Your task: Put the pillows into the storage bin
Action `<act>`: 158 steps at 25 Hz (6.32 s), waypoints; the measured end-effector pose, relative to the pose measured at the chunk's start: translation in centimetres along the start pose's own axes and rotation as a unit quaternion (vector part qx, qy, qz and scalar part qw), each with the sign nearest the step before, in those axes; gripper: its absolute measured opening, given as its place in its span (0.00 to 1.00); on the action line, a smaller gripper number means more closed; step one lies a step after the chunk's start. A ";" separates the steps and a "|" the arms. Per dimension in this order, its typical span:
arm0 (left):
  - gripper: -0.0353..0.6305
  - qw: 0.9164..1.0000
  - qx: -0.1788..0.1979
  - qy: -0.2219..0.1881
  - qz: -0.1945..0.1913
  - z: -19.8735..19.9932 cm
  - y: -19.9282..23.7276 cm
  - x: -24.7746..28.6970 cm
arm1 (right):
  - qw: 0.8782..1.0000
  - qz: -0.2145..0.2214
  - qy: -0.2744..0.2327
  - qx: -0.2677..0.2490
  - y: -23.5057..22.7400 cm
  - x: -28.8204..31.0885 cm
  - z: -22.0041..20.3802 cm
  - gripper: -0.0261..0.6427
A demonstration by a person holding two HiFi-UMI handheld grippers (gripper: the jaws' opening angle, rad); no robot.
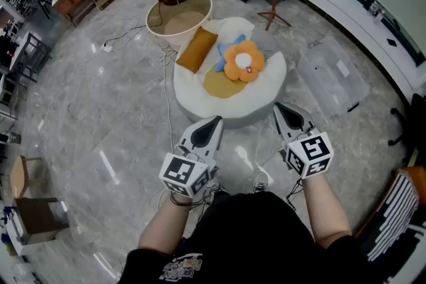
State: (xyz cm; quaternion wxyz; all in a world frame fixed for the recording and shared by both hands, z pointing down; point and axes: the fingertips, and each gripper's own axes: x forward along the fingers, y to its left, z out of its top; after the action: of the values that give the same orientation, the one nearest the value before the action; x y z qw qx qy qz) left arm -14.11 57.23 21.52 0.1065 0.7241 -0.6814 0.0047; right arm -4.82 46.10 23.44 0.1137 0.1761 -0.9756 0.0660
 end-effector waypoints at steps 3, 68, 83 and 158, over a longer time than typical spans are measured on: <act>0.06 1.000 0.000 0.001 0.000 0.1 0.0 0.2 | 1.000 0.001 -0.001 0.000 -0.1 0.0 0.1 0.04; 0.40 0.999 -0.033 0.012 0.038 3.2 14.7 31.6 | 0.995 0.094 0.020 0.023 -25.1 23.8 4.7 0.39; 0.42 0.972 -0.059 0.005 0.227 4.4 17.7 43.9 | 0.953 0.289 0.088 -0.009 -36.6 36.3 4.2 0.45; 0.45 0.974 -0.132 0.052 0.176 -10.5 28.4 46.9 | 0.966 0.151 0.210 -0.007 -38.1 52.6 -14.6 0.21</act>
State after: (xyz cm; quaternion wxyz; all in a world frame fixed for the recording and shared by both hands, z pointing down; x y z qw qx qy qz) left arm -37.34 11.30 43.15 0.2344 0.5714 -0.7860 -0.0291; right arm -36.24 -4.17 53.79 0.3057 0.0085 -0.9456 0.1113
